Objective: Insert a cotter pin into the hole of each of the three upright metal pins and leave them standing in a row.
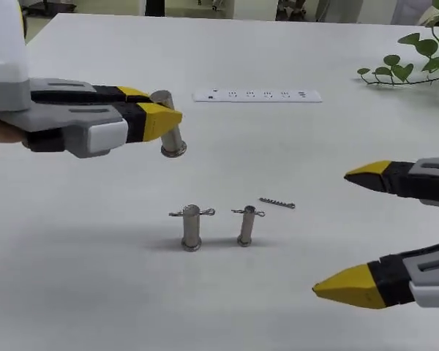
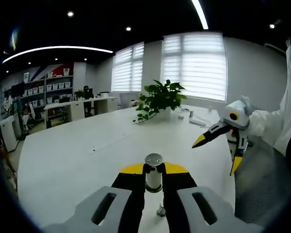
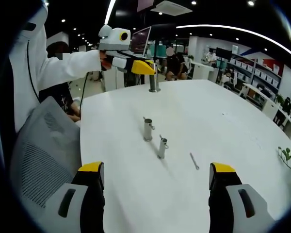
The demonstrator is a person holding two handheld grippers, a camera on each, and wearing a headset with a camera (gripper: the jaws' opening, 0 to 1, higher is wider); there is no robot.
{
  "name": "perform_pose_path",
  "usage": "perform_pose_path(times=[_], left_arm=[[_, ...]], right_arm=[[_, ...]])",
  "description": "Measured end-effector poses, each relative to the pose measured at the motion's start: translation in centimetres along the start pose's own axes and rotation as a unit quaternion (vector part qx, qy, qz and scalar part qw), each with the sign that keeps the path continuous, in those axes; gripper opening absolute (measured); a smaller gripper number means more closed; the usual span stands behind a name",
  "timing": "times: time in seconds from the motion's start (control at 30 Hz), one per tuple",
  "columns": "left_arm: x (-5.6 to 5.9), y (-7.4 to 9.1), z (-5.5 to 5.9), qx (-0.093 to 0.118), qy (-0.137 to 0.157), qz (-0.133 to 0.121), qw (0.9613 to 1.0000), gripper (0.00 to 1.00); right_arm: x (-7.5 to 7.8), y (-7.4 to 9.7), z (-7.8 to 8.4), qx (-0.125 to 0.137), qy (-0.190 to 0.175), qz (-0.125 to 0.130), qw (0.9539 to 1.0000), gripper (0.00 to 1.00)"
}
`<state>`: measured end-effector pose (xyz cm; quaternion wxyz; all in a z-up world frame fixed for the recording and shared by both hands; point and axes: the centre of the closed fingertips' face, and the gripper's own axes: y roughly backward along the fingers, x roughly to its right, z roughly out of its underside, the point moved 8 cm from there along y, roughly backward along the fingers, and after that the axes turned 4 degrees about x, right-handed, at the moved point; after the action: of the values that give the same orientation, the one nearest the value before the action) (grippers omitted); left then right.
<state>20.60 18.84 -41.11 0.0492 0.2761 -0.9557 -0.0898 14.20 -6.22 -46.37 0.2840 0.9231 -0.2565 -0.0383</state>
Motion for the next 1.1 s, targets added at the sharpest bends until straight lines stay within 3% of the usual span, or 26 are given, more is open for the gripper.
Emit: perform_pose_path(times=[0.3, 0.37, 0.53, 0.63, 0.77, 0.9, 1.1], left_arm=[[2.9, -1.5, 1.7, -0.030, -0.038, 0.059, 0.9971, 0.09], [4.0, -1.9, 1.9, -0.034, -0.036, 0.066, 0.9966, 0.09], [5.1, -2.6, 3.3, -0.050, -0.035, 0.084, 0.9945, 0.09], [6.0, -3.1, 4.2, -0.048, -0.004, 0.103, 0.9935, 0.09], [7.7, -4.0, 4.9, -0.051, -0.011, 0.116, 0.9918, 0.09], [8.1, -4.5, 6.0, -0.062, -0.015, 0.121, 0.9906, 0.09], [7.9, -5.1, 7.5, -0.080, -0.045, 0.124, 0.9880, 0.09]], right_arm=[[-0.4, 0.2, 0.1, 0.009, -0.008, -0.002, 0.9999, 0.88], [-0.4, 0.2, 0.1, 0.011, -0.014, -0.003, 0.9998, 0.88], [-0.5, 0.4, 0.5, 0.007, -0.021, -0.003, 0.9998, 0.88], [-0.6, 0.4, 0.7, 0.006, -0.024, -0.003, 0.9997, 0.88], [-0.6, 0.3, 0.8, 0.006, -0.028, 0.000, 0.9996, 0.87], [-0.8, 0.2, 0.8, 0.005, -0.028, -0.002, 0.9996, 0.88], [-1.0, 0.1, 1.0, 0.001, -0.029, -0.005, 0.9996, 0.88]])
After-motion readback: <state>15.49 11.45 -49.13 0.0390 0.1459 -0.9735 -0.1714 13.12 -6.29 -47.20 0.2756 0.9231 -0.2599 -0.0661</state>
